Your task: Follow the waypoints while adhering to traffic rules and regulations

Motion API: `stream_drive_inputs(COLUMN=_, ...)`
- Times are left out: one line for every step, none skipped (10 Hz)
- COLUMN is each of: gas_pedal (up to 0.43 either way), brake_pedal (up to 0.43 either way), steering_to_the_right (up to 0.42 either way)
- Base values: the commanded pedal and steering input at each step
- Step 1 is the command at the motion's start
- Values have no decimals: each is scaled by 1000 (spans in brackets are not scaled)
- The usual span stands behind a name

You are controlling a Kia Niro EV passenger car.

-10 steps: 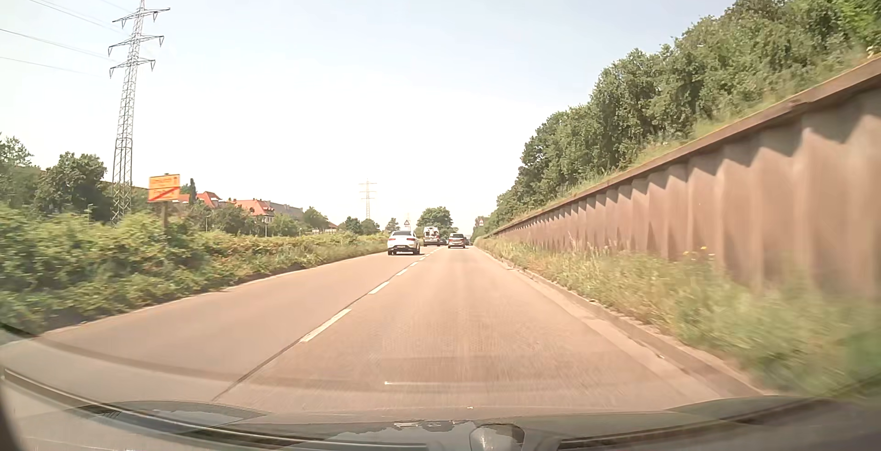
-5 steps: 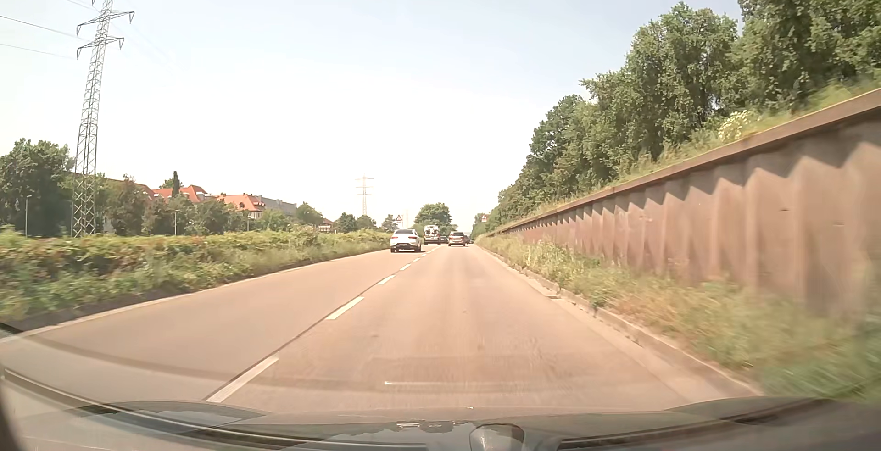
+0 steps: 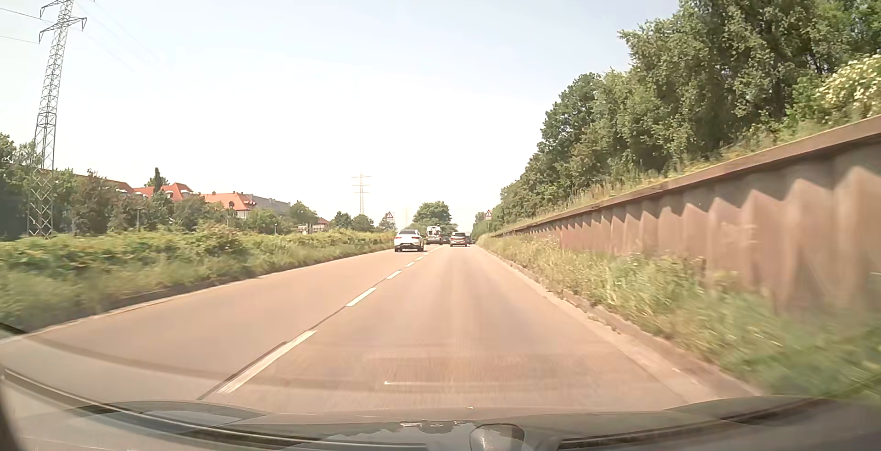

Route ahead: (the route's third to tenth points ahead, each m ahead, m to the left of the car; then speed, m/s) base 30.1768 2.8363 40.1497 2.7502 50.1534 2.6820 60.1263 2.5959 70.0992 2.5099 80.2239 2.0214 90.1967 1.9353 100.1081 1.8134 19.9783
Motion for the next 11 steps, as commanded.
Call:
stream_drive_inputs(gas_pedal=177, brake_pedal=0, steering_to_the_right=0)
stream_drive_inputs(gas_pedal=177, brake_pedal=0, steering_to_the_right=0)
stream_drive_inputs(gas_pedal=169, brake_pedal=0, steering_to_the_right=0)
stream_drive_inputs(gas_pedal=150, brake_pedal=0, steering_to_the_right=0)
stream_drive_inputs(gas_pedal=150, brake_pedal=0, steering_to_the_right=0)
stream_drive_inputs(gas_pedal=150, brake_pedal=0, steering_to_the_right=0)
stream_drive_inputs(gas_pedal=150, brake_pedal=0, steering_to_the_right=0)
stream_drive_inputs(gas_pedal=150, brake_pedal=0, steering_to_the_right=0)
stream_drive_inputs(gas_pedal=150, brake_pedal=0, steering_to_the_right=0)
stream_drive_inputs(gas_pedal=157, brake_pedal=0, steering_to_the_right=0)
stream_drive_inputs(gas_pedal=157, brake_pedal=0, steering_to_the_right=0)
